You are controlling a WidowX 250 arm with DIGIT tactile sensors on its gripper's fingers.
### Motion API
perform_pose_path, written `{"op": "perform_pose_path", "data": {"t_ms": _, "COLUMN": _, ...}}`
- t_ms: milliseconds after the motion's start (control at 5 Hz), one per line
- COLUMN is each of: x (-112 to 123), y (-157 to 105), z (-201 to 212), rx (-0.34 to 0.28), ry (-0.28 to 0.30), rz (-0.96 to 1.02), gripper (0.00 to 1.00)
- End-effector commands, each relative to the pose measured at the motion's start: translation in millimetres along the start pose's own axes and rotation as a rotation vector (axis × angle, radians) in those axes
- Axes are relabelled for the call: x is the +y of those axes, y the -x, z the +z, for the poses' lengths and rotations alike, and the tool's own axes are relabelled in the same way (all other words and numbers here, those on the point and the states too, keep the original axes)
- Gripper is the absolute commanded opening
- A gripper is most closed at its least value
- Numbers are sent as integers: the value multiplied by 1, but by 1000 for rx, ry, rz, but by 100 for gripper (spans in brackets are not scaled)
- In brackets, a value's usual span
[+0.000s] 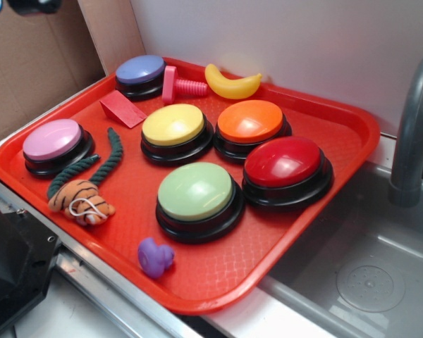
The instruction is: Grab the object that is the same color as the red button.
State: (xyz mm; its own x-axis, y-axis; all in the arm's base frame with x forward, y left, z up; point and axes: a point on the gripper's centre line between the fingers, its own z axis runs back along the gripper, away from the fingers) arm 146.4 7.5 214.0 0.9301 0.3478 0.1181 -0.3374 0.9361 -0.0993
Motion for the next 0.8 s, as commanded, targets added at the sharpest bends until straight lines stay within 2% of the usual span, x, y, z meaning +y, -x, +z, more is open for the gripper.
{"op": "perform_pose_path", "data": {"t_ms": 0, "x": 33, "y": -52, "z": -25, "rx": -112, "ry": -48, "rz": 381, "gripper": 100}}
{"op": "perform_pose_path", "data": {"t_ms": 200, "x": 50, "y": -71, "z": -45, "rx": -129, "ry": -103, "rz": 546, "gripper": 100}}
{"op": "perform_pose_path", "data": {"t_ms": 400, "x": 65, "y": -88, "z": -64, "rx": -197, "ry": -104, "rz": 683, "gripper": 100}}
{"op": "perform_pose_path", "data": {"t_ms": 600, "x": 82, "y": -98, "z": -88, "rx": -217, "ry": -97, "rz": 767, "gripper": 100}}
